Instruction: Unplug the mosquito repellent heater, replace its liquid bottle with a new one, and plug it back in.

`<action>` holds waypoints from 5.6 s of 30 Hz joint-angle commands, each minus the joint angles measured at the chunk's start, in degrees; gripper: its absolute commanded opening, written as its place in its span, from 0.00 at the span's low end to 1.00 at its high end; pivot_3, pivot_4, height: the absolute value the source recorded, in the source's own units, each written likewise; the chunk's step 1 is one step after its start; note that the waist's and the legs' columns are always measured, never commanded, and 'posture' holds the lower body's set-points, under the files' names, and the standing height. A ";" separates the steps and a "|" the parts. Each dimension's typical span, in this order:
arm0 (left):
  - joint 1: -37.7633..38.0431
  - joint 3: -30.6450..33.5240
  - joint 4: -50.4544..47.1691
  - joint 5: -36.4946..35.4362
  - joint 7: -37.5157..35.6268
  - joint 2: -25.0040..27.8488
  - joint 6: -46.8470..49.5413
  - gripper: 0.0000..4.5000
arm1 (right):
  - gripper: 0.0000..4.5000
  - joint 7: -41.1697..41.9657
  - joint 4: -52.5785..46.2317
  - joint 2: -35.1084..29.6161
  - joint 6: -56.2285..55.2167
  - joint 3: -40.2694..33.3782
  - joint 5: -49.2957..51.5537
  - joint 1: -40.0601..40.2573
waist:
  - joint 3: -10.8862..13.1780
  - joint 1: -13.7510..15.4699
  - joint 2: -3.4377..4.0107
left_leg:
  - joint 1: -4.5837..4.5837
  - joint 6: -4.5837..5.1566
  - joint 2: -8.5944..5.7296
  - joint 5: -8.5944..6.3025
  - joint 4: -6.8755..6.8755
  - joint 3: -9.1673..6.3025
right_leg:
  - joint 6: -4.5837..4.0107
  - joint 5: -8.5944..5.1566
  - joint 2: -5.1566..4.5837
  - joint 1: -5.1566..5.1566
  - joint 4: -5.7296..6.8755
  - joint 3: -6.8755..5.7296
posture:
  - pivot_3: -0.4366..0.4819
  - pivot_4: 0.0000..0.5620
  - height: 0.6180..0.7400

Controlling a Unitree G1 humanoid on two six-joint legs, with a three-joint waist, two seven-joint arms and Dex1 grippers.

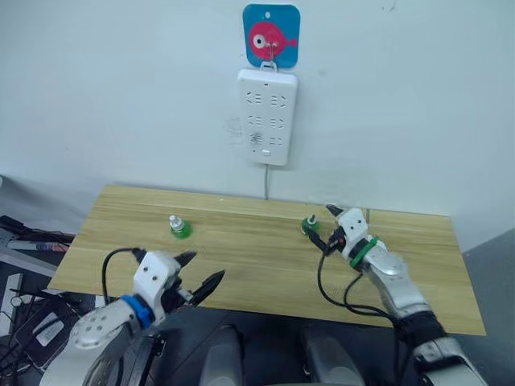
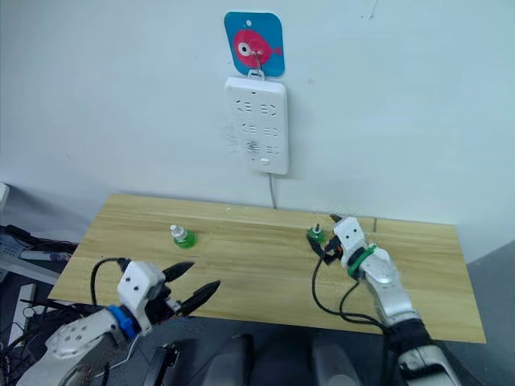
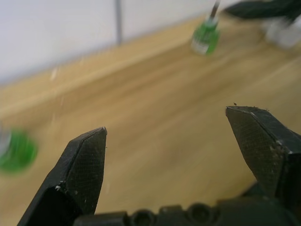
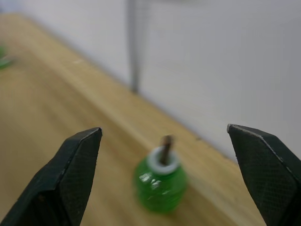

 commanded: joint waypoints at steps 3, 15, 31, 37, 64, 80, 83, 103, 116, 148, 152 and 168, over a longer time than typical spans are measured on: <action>3.99 4.95 10.06 5.11 0.16 -3.15 -13.30 1.00 | 1.00 10.10 -24.50 -9.03 15.20 3.17 3.66 1.29 | -0.68 -0.18 -0.15 | 0.00 -0.01 0.02 0.01 0.02 -0.02 | 0.00 -0.04 -0.05 0.00 -0.01 -0.07 | 0.46 0.21 0.93; -7.46 6.30 24.74 8.07 3.90 -6.98 -23.69 1.00 | 1.00 8.42 -34.48 -8.56 32.43 8.16 2.23 -3.70 | -2.99 -0.05 -0.89 | 0.01 -0.12 -0.04 0.17 0.12 0.13 | 0.19 -0.17 0.01 0.06 -0.08 0.01 | 0.47 0.32 0.93; -27.16 3.65 45.58 12.64 6.88 -6.71 -26.33 1.00 | 1.00 1.19 -47.53 -4.73 55.34 8.52 3.72 -8.32 | 6.78 -0.26 -0.37 | -0.19 -0.09 0.09 0.12 -0.13 0.33 | 0.11 0.13 0.07 -0.35 -0.05 0.14 | 0.32 0.82 0.93; -33.90 3.15 53.49 13.07 7.27 -7.86 -29.81 1.00 | 1.00 1.24 -52.36 -6.70 60.20 7.51 7.00 -5.50 | 8.56 -0.37 -0.30 | -0.22 -0.11 0.06 0.13 -0.12 0.35 | 0.13 0.12 0.01 -0.38 -0.04 0.15 | 0.33 0.84 0.93; -41.56 2.40 68.85 16.88 9.27 -7.41 -45.56 0.50 | 1.00 1.43 -55.31 -9.22 54.93 1.40 15.31 -1.63 | 9.59 -0.74 -0.41 | -0.22 -0.17 0.04 0.16 -0.25 0.67 | 0.54 -0.09 -0.12 -0.50 -0.23 0.34 | 0.31 0.81 0.93; -29.57 -10.65 24.94 11.48 -10.89 0.36 -27.44 0.50 | 1.00 7.50 -47.08 -7.47 40.09 2.20 16.26 -6.03 | 8.24 -0.55 -1.08 | -0.65 -0.76 0.04 0.50 -0.59 0.25 | 0.22 0.10 -0.46 -0.88 -0.23 -0.16 | 0.37 0.45 0.93; -30.81 -12.97 19.26 8.87 -14.58 2.68 -20.57 0.50 | 1.00 7.73 -47.29 -7.69 41.76 2.25 17.67 -7.13 | 7.15 -0.54 -1.10 | -0.80 -0.77 0.00 0.51 -0.59 0.08 | 0.21 0.10 -0.49 -0.91 -0.32 -0.32 | 0.36 0.41 0.93; -47.19 -19.54 17.04 3.62 -31.41 8.45 -5.04 0.50 | 0.86 1.25 -36.47 2.21 40.30 9.15 11.64 -16.12 | 2.97 -2.66 -1.14 | -1.04 -1.05 -0.06 0.77 -0.56 -0.72 | 0.05 0.15 -0.42 -0.91 -0.11 -1.35 | 0.33 0.27 0.93; -46.90 -19.03 17.01 4.07 -32.14 7.52 -7.53 0.50 | 0.23 2.90 -34.80 2.34 35.82 10.97 8.03 -15.51 | 1.62 -2.80 -1.11 | -1.04 -1.01 -0.06 0.80 -0.14 -0.80 | -0.10 0.24 -0.39 -0.82 0.14 -1.40 | 0.33 0.23 0.93; -48.14 -17.04 18.55 -2.25 -33.22 4.49 -1.51 0.79 | 0.23 2.82 -38.99 3.84 38.96 3.03 17.01 -13.75 | -0.91 -4.21 -0.92 | -0.83 -0.77 -0.08 0.94 0.07 -1.01 | -0.15 0.27 -0.07 -0.75 0.82 -1.42 | 0.30 0.23 0.93; -49.17 -16.42 18.50 -3.01 -32.80 3.60 -1.02 0.75 | 0.23 2.83 -39.13 3.72 39.29 3.03 17.42 -13.82 | -0.94 -4.31 -0.93 | -0.84 -0.77 -0.10 0.94 0.08 -1.06 | -0.15 0.27 -0.07 -0.73 0.82 -1.44 | 0.30 0.23 0.93; -48.72 -18.14 13.69 -3.88 -39.07 7.66 0.79 0.52 | 0.23 31.91 -25.57 -6.18 32.52 7.85 21.16 -23.26 | -0.92 -4.92 -0.81 | -0.72 -0.75 -0.09 0.94 0.08 -1.10 | -0.16 0.26 0.00 -0.60 0.83 -1.45 | 0.33 0.29 0.93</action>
